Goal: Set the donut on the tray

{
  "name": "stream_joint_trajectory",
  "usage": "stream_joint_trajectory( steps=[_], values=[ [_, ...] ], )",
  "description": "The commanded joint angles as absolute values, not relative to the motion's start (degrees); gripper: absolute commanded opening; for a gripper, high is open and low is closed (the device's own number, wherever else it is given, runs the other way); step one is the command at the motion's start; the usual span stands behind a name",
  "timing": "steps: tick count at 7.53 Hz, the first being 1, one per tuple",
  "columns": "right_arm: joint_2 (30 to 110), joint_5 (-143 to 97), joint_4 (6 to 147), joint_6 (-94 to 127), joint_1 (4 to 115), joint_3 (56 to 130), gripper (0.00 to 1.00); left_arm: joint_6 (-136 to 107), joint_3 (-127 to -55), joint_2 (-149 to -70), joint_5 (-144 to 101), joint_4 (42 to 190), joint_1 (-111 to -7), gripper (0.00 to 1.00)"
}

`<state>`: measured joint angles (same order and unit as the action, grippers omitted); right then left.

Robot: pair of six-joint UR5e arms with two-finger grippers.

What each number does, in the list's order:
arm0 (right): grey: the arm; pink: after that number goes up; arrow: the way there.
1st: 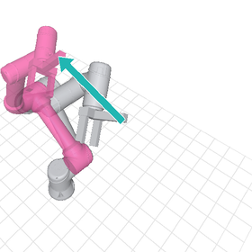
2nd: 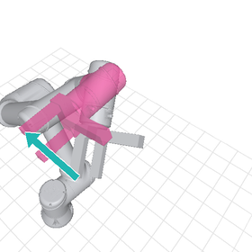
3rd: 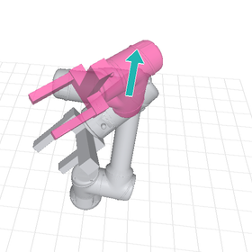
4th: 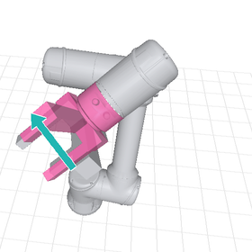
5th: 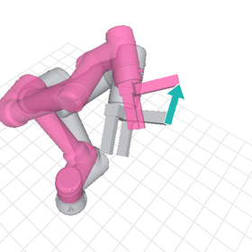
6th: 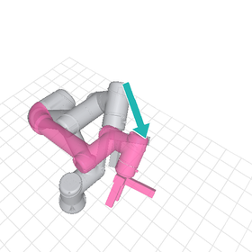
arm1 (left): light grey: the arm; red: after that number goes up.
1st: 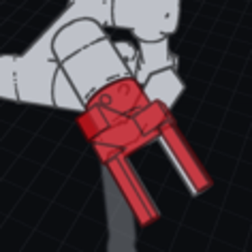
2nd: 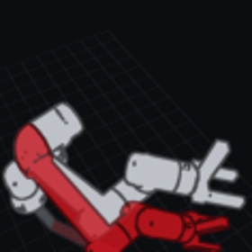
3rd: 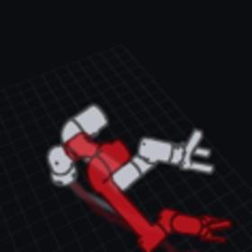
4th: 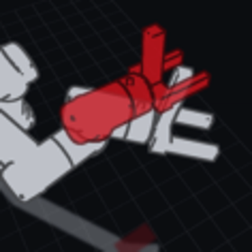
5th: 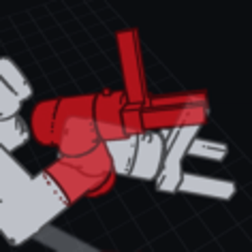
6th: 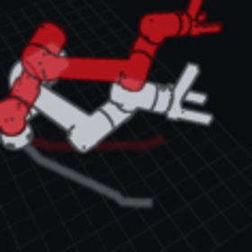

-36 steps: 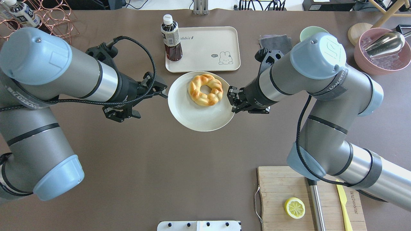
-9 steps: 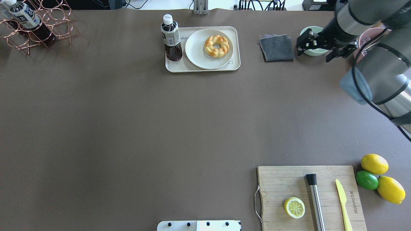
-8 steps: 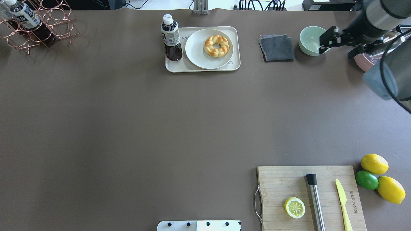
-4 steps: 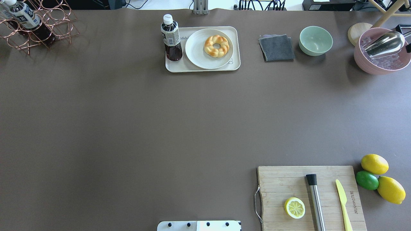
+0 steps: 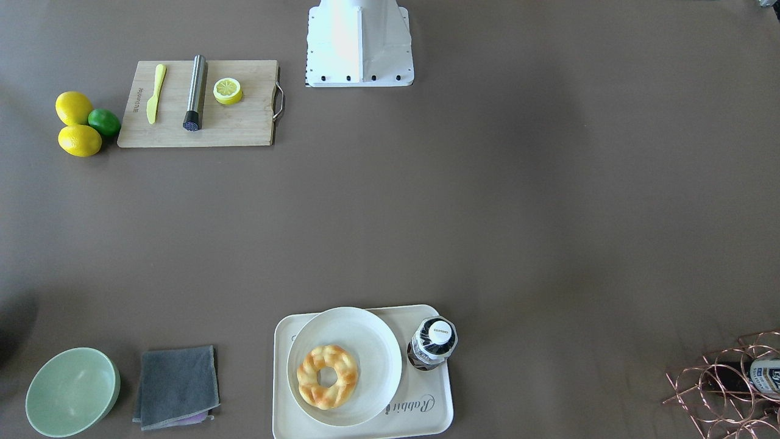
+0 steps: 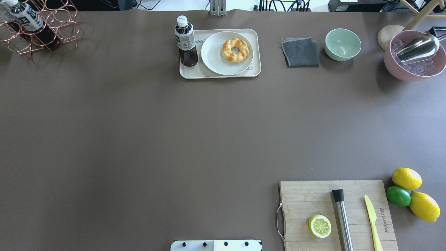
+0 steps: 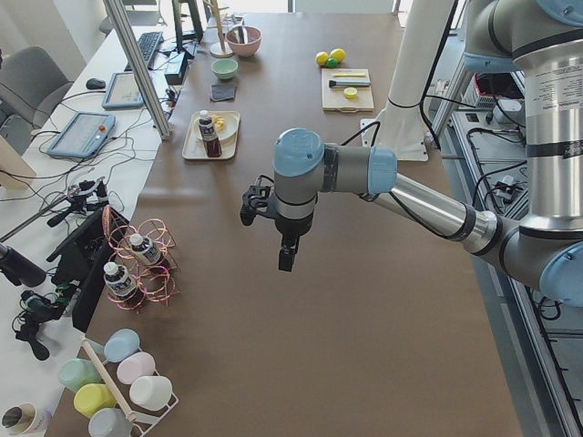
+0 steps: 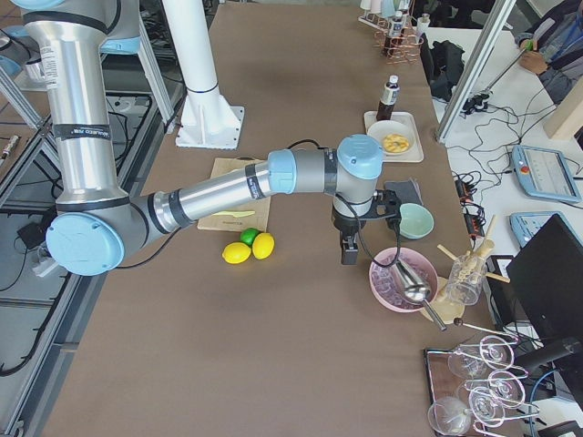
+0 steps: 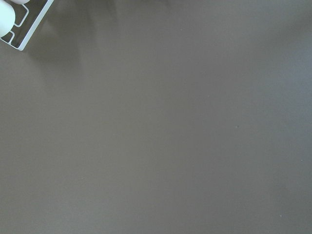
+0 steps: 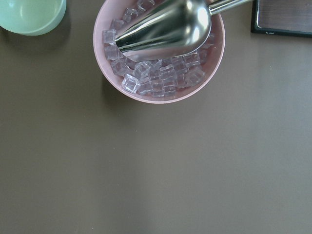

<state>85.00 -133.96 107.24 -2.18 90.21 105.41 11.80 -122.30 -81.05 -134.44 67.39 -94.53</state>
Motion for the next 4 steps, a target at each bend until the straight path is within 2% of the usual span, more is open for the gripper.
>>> stream_joint_trajectory(
  steps=[1, 4],
  values=[
    [86.7, -133.9, 107.8, -5.5, 92.8, 105.5, 1.0, 11.9, -122.2, -80.9, -134.3, 67.7, -94.8, 0.97],
    [86.4, -134.4, 107.7, -5.5, 92.8, 105.4, 1.0, 11.9, -119.0, -80.9, -134.5, 69.2, -95.8, 0.97]
  ],
)
